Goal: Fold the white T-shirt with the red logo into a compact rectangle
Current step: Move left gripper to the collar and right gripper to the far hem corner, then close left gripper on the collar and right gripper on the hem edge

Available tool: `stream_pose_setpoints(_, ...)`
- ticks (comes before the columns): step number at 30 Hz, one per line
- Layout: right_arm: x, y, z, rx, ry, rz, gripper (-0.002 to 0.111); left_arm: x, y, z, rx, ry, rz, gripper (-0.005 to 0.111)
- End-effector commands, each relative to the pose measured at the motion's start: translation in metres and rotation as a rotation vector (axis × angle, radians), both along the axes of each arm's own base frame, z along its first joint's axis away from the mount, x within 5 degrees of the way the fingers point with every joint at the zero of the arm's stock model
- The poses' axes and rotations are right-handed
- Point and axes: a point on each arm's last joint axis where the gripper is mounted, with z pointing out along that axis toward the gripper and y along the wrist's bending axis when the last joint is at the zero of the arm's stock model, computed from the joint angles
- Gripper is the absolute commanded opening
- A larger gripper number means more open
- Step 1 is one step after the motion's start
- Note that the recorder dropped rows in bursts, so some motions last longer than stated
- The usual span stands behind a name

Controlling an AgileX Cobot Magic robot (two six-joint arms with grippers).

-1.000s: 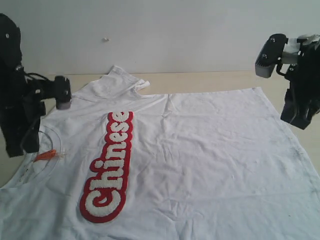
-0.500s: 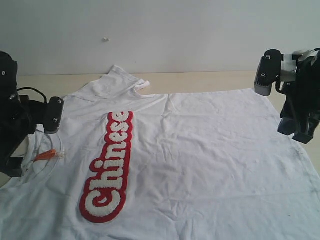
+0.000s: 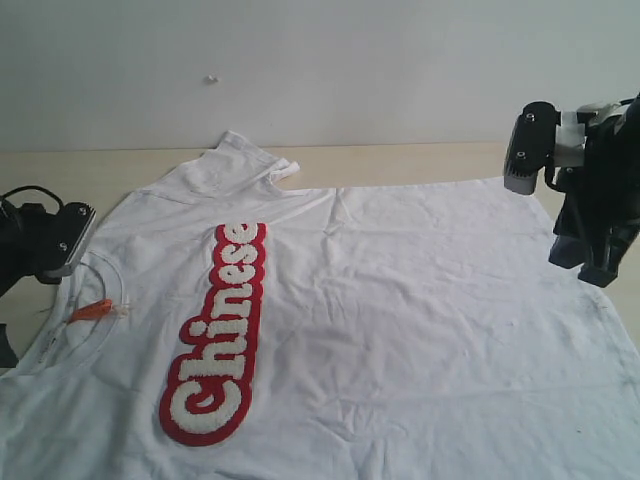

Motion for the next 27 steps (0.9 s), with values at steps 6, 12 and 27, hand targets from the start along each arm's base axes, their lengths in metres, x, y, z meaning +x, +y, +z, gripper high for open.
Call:
stream_pose_setpoints(6,0.004,-0.003,-0.015,-0.05,0.038,0.042,0.038,0.016,-0.015,-0.006,-0.136,0.106,0.022,0.105)
stream_pose_setpoints(12,0.007,-0.006,-0.03,-0.088,0.089,0.099,0.038,0.025,-0.007,-0.009,-0.076,0.089,0.024,0.105)
stream_pose_setpoints(27,0.011,-0.014,-0.031,-0.215,0.07,0.22,0.044,0.026,-0.004,-0.028,-0.066,0.126,0.033,0.105)
